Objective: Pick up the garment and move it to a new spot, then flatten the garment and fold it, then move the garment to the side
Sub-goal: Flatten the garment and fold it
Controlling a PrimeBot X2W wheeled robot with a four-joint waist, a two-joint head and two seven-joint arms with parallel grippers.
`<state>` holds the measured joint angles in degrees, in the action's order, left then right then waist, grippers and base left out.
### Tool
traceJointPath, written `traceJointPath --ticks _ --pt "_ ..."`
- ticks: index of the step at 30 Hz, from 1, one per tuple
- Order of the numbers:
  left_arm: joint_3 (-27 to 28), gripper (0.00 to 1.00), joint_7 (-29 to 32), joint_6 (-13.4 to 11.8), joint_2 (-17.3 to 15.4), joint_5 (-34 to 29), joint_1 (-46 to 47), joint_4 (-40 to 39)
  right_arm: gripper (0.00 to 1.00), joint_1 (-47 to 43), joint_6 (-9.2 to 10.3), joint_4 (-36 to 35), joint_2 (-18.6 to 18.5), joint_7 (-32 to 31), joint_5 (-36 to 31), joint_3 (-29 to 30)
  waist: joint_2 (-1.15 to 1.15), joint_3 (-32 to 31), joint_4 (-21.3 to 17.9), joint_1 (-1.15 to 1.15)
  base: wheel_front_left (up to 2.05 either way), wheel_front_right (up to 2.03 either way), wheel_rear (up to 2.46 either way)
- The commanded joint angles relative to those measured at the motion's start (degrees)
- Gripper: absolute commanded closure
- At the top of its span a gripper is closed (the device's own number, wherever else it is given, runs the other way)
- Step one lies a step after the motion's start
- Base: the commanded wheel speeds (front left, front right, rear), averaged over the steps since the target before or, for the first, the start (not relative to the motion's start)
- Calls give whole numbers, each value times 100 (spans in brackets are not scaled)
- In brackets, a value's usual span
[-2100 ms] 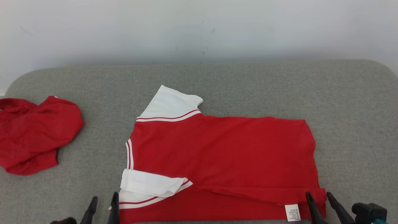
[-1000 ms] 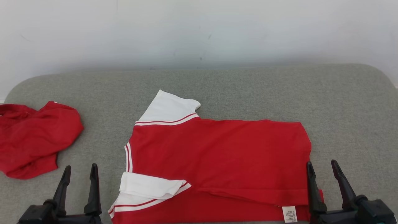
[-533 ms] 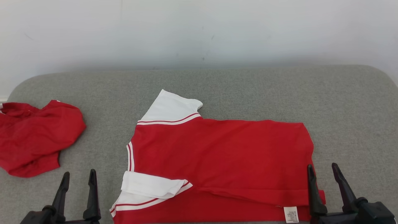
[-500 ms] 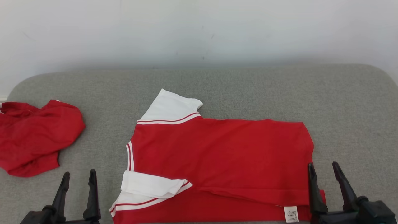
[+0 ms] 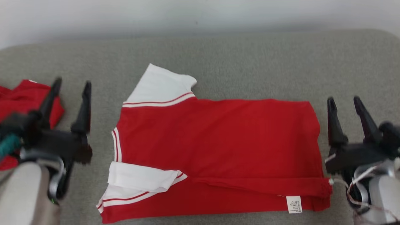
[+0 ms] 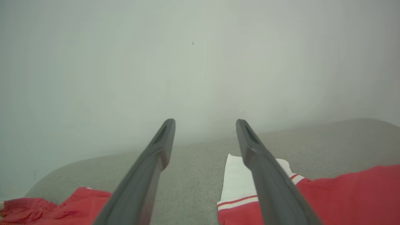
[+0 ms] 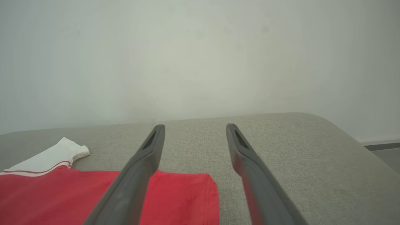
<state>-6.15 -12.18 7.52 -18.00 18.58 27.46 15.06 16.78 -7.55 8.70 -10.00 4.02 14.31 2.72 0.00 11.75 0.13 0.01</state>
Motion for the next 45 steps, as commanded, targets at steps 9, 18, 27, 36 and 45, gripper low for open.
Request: traceJointPath --ticks 9,18,27,36,45 --pt "-954 0 811 -10 -815 1176 2009 863 0 1480 15 878 -62 -723 -95 -313 0 1439 -619 -1 0 0 0" --pt "-2348 0 1649 -11 -1393 1929 3206 1864 0 2299 15 1767 65 -1233 61 -845 0 1696 -1054 -1 0 0 0" --pt "-3325 0 2247 -11 -1713 2542 3783 2508 0 2767 15 2268 217 -1649 531 -1447 0 1803 -1363 -1 0 0 0" --pt "-3838 0 2339 -11 -1752 2921 4127 3071 0 3046 13 2494 343 -1849 858 -1991 0 1961 -1535 -1 0 0 0" --pt "-4289 100 2268 -13 -1701 3315 4105 3073 100 3114 8 2465 175 -1982 1168 -2237 0 1797 -1386 -1 0 0 0"
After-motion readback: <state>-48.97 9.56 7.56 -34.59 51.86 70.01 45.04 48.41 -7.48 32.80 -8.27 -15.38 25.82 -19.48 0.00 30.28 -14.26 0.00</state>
